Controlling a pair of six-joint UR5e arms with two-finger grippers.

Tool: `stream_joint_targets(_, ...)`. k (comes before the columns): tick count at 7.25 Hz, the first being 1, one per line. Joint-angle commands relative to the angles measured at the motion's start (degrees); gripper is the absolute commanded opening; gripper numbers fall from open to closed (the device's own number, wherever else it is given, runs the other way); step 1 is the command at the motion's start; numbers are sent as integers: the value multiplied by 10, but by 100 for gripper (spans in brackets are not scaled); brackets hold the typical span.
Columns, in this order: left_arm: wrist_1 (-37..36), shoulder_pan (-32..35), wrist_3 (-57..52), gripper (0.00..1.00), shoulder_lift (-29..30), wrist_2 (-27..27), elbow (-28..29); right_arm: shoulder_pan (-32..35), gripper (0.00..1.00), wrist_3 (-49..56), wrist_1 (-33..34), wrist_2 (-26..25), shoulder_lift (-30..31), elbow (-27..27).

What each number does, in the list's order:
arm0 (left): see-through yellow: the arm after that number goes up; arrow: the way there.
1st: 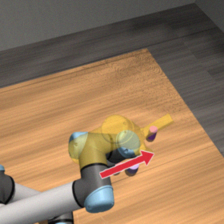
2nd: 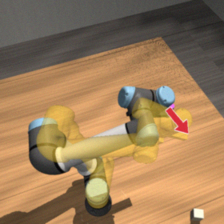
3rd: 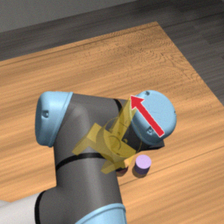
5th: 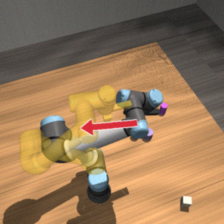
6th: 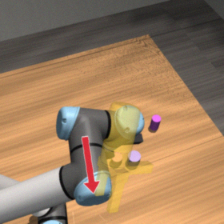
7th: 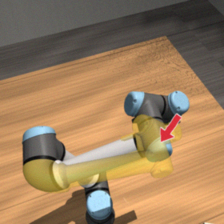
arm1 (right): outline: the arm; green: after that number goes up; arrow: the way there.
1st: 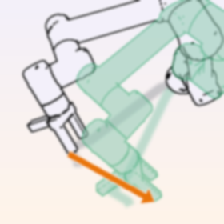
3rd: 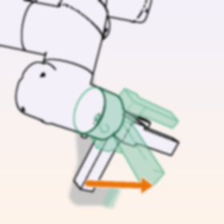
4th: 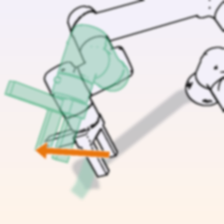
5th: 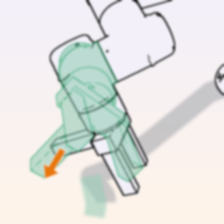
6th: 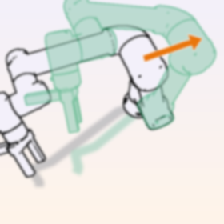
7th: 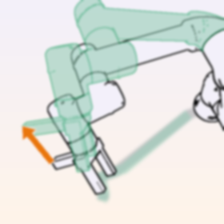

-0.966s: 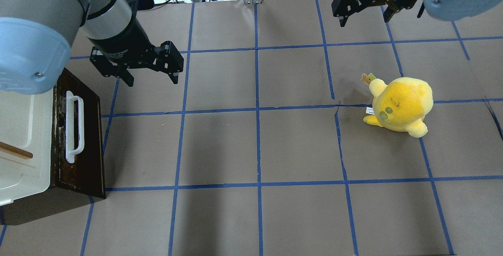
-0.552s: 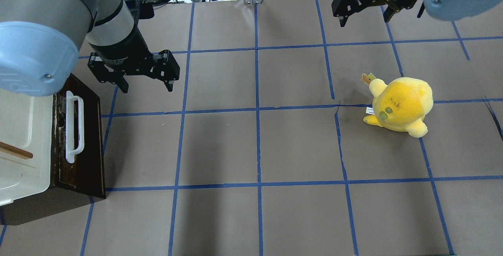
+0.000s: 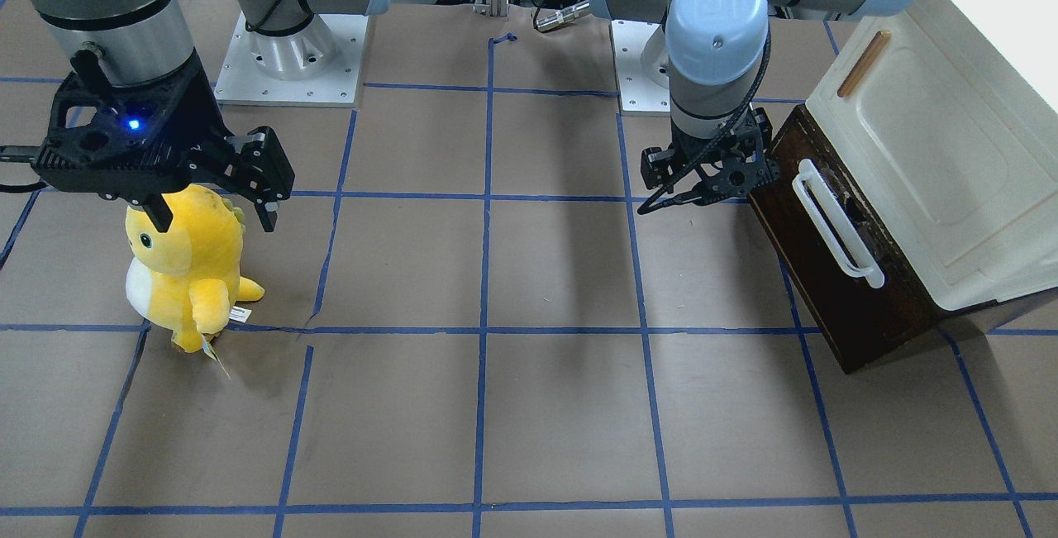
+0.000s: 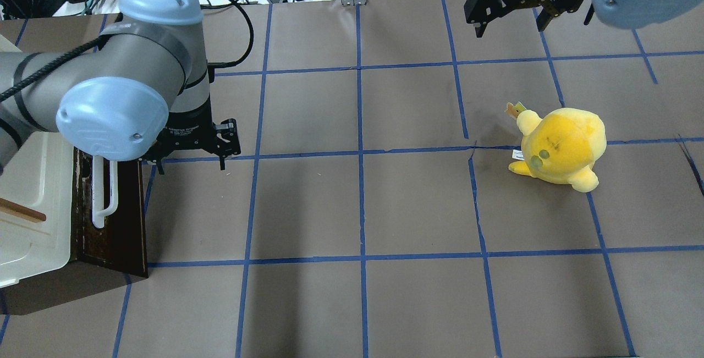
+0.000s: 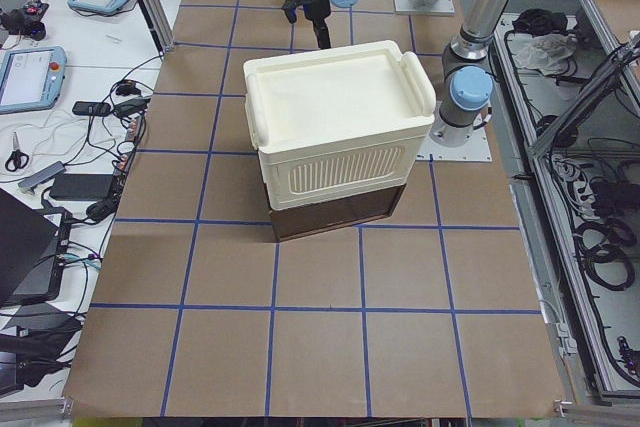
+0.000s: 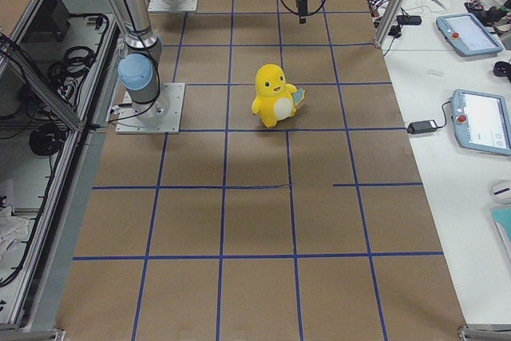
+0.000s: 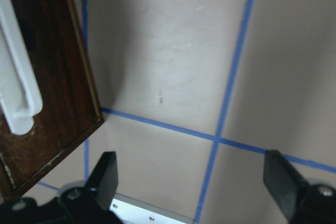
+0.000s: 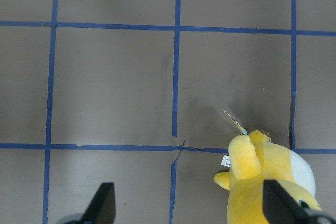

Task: Pull drawer sideways
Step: 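Reach the left gripper down to the white drawer handle and grasp it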

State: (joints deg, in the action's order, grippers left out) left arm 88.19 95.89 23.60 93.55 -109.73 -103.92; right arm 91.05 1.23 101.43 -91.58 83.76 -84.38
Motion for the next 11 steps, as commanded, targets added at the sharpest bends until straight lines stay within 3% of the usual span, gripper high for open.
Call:
stream_joint_targets(1, -1, 31, 68, 100, 42, -123, -27, 0, 100, 0, 0, 0, 0, 0)
stream_joint_targets(2, -1, 38, 71, 100, 57, -183, -31, 0, 100, 0, 0, 0, 0, 0)
stream_joint_targets(4, -1, 37, 65, 100, 66, -190, -30, 0, 100, 0, 0, 0, 0, 0)
stream_joint_targets(6, -3, 32, 65, 100, 81, -275, -30, 0, 100, 0, 0, 0, 0, 0)
stream_joint_targets(11, 25, -23, 150, 100, 164, -330, -41, 0, 100, 0, 0, 0, 0, 0)
